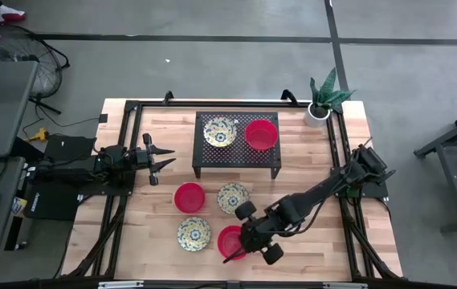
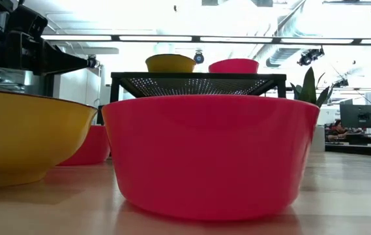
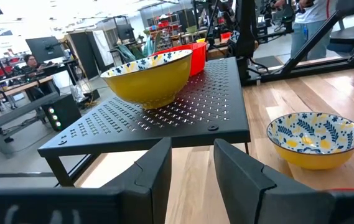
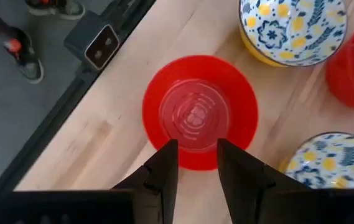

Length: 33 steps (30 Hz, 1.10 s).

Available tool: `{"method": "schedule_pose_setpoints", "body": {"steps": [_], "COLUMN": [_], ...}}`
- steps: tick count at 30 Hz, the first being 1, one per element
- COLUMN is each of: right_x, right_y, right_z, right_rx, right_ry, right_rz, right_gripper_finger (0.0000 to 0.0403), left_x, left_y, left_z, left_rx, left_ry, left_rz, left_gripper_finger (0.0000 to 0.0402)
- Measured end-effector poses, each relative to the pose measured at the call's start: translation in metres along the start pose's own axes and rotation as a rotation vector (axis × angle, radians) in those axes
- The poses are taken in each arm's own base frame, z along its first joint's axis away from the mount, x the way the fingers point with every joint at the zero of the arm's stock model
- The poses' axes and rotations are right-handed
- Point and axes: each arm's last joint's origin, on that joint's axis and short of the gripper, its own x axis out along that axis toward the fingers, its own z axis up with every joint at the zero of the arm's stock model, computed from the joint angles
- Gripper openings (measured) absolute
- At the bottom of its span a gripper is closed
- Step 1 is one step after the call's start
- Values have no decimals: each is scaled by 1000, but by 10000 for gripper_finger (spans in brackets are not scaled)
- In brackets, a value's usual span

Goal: Pick & Place Mini bowls
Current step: Stack the right red bowl on the red bowl on the shelf

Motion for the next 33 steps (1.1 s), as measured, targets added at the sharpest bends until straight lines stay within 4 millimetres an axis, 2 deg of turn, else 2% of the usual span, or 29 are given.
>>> {"method": "schedule_pose_setpoints", "body": {"steps": [5,12,20,26,33], "right_x": [22,40,68,77,85], "right_y": [1,3,11,21,22], "right_z": [-9,2,9,9,2], "right_rx": [55,5,27,-18,-72], "right_ry": [34,35,73,88,139], "right_rz": [3,20,149,155,121], "right_gripper_finger": [98,98,98,98,99], "left_x": [0,0,0,0,0], "left_y": [0,0,0,0,0], "left_z": [0,0,0,0,0], "left_rx": [0,0,0,0,0], "left_ry": [0,0,0,0,0], "left_rz": [0,0,0,0,0], "left_gripper_finger": [117,117,117,117,117]}}
